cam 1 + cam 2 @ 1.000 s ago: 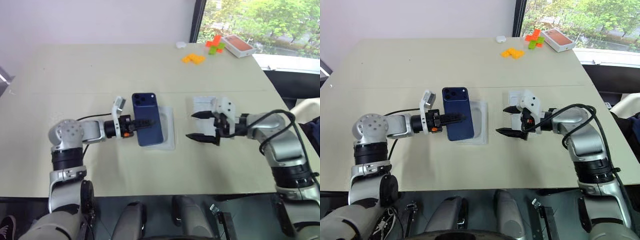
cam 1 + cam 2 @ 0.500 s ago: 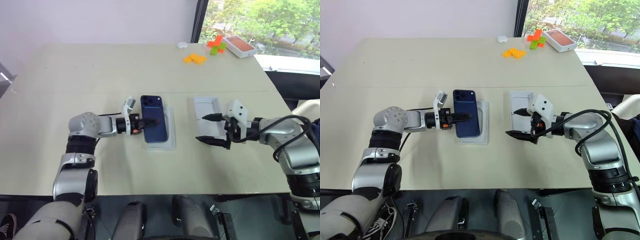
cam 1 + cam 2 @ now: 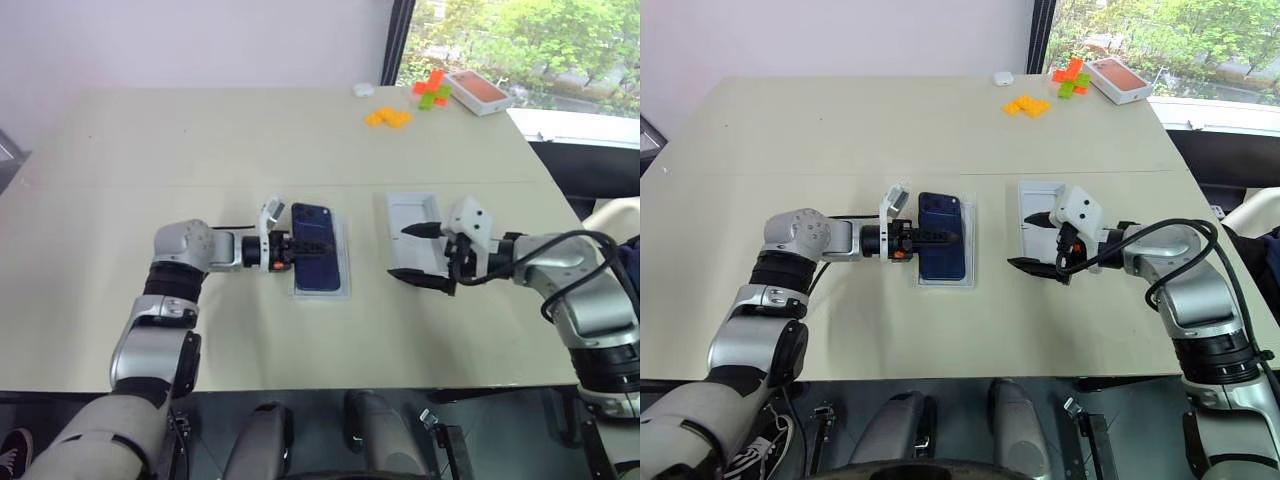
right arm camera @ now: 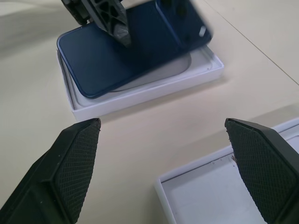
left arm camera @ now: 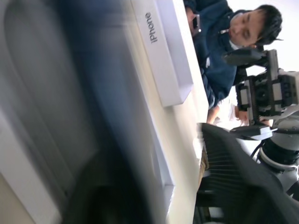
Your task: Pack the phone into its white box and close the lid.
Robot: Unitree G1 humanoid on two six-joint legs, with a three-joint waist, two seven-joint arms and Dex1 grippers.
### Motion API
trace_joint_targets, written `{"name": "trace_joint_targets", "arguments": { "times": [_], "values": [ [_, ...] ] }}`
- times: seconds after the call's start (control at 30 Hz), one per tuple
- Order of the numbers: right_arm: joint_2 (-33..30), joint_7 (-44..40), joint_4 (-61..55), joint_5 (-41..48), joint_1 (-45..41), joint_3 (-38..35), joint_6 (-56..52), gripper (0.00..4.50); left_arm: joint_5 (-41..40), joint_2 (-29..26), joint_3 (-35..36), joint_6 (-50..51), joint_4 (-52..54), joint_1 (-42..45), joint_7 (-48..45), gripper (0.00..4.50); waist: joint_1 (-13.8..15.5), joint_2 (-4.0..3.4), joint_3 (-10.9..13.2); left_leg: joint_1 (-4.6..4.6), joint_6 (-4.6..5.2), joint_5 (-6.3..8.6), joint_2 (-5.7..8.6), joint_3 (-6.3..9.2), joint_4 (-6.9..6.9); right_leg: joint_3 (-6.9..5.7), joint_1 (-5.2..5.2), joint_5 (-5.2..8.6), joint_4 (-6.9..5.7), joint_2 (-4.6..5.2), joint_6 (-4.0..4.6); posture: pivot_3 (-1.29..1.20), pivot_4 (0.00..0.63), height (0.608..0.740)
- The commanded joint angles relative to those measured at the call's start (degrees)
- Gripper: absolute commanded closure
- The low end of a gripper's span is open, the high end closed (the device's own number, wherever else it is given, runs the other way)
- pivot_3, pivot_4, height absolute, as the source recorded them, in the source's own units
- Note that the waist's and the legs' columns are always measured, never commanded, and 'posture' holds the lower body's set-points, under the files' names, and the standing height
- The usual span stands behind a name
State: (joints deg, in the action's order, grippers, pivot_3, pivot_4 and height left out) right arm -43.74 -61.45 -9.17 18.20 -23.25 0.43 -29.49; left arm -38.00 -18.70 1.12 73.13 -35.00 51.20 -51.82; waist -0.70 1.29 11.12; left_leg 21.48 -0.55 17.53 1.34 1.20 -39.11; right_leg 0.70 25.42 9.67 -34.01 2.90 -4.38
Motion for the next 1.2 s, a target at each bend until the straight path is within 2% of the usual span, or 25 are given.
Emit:
{"name": "trace_joint_targets", "arguments": {
  "times": [0.03,0.77,0.9,0.97,1.1,1.2],
  "values": [
    [-0.06,0.33,-0.42,0.45,-1.26,-0.13,0.81,0.0,0.03,-1.85,-1.37,1.01,3.27,2.49,-2.67,0.15,-0.01,0.0,0.0,0.0,0.0,0.0,0.0,0.0,-0.01,0.0,0.0,0.0,-0.01,0.0,0.0,0.0,0.15,0.74],
    [1.53,1.5,1.94,0.11,-4.44,2.38,2.31,0.0,1.77,-12.46,-7.89,0.07,12.93,-0.03,-11.45,0.06,-0.07,-0.01,0.01,-0.01,0.02,0.0,-0.02,-0.02,-0.02,0.02,0.01,0.0,-0.03,-0.02,0.0,0.0,0.15,0.74],
    [1.7,1.73,1.72,0.24,-4.96,2.67,1.89,0.0,4.51,-16.33,-8.05,-7.92,21.01,-3.83,-11.4,0.06,-0.16,-0.02,0.01,-0.01,0.02,0.01,-0.04,-0.03,-0.01,0.05,0.03,0.0,-0.05,-0.02,0.01,0.0,0.15,0.74],
    [1.37,1.72,1.68,-0.31,-4.93,3.29,1.69,0.0,5.45,-18.81,-5.78,-13.54,27.27,-6.17,-10.85,0.06,-0.17,-0.03,0.02,-0.02,0.01,0.01,-0.07,-0.03,-0.01,0.05,0.04,0.0,-0.05,-0.02,0.01,0.0,0.15,0.74],
    [2.45,2.71,3.33,-1.0,-6.03,3.6,2.05,0.0,4.67,-23.06,-2.13,-18.34,34.1,-10.35,-11.64,0.06,-0.05,-0.04,0.02,0.0,0.01,0.01,-0.09,-0.04,-0.01,0.06,0.04,0.01,-0.03,-0.02,0.03,0.0,0.15,0.74],
    [4.21,3.9,4.74,-1.74,-8.33,4.03,3.0,0.0,5.54,-21.62,1.09,-24.39,33.88,-12.71,-8.85,0.06,-0.06,-0.04,0.02,-0.04,0.02,0.01,-0.08,-0.1,-0.01,0.09,0.04,0.05,-0.04,-0.01,0.09,0.0,0.15,0.74]
  ]
}}
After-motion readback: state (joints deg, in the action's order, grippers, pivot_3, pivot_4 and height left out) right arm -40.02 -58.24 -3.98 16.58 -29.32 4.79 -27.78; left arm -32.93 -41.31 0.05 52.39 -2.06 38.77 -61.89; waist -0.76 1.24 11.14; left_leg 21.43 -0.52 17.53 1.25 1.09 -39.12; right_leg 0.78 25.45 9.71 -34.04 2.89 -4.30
